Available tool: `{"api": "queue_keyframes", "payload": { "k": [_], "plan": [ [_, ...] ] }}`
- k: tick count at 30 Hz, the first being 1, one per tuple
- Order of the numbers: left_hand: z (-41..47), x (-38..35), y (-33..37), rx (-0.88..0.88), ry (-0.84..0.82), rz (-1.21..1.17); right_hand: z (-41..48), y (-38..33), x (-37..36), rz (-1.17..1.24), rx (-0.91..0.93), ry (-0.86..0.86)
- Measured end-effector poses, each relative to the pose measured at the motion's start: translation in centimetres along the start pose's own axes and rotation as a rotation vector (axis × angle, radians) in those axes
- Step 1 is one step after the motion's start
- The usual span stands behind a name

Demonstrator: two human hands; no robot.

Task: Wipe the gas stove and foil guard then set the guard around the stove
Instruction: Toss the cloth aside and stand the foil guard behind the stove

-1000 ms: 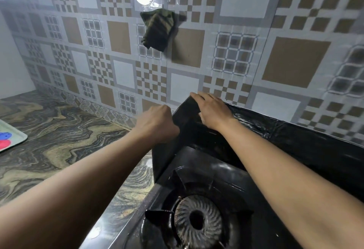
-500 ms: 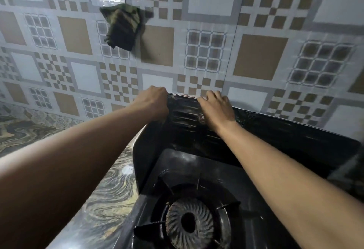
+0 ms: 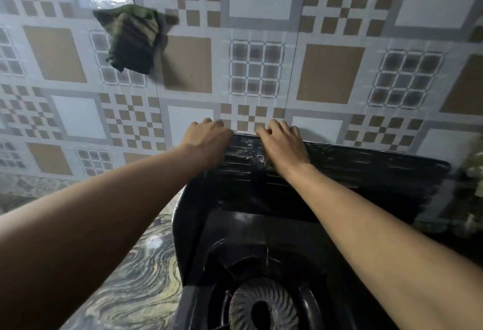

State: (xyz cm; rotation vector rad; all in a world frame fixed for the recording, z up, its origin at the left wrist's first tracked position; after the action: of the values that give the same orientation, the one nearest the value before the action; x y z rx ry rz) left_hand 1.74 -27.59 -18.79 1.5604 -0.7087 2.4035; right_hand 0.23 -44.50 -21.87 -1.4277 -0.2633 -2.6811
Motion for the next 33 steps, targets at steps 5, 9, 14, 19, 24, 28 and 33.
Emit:
{"api": "queue_keyframes", "payload": {
  "k": [5,9,14,19,24,28,33],
  "plan": [
    [1.2,0.2,0.7,-0.082,0.154,-0.064,0.2,0.5,-0.4,0.075,-0.022,0.025],
    [2.4,-0.8,1.4,-0.112,0.187,-0.099,-0.1,1.3,-0.6,0.121,-0.015,0.015],
    [3.4,-1.4,2.0,-0.149,0.224,-0.07,-0.5,2.4,-0.5,0.042,-0.011,0.125],
    [4.0,-0.8,3.1,-0.214,0.269,-0.083,-0.9,3.6,0.0,0.05,0.013,0.131],
    [4.3,-0.6,3.9,-0.228,0.287,-0.001,-1.5,4.8,0.3,0.033,-0.009,0.123],
    [4.8,-0.1,4.9,-0.203,0.283,0.066,-1.8,5.5,0.4,0.004,-0.036,0.157],
    [5.5,-0.3,5.8,-0.181,0.267,0.172,-2.0,5.9,0.5,-0.004,-0.094,0.186]
  ]
}}
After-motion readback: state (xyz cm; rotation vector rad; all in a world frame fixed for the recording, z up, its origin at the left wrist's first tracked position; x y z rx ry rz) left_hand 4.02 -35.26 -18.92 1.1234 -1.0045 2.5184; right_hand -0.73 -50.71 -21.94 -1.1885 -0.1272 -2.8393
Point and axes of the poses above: each hand's wrist, its own z-axis towards the middle knuckle, its own x-axis out of the back of the hand, y = z × x, the point moved 3 cm from there along z, towards the middle knuckle, and after that the axes turned 6 degrees about z, right-handed, at the moved point
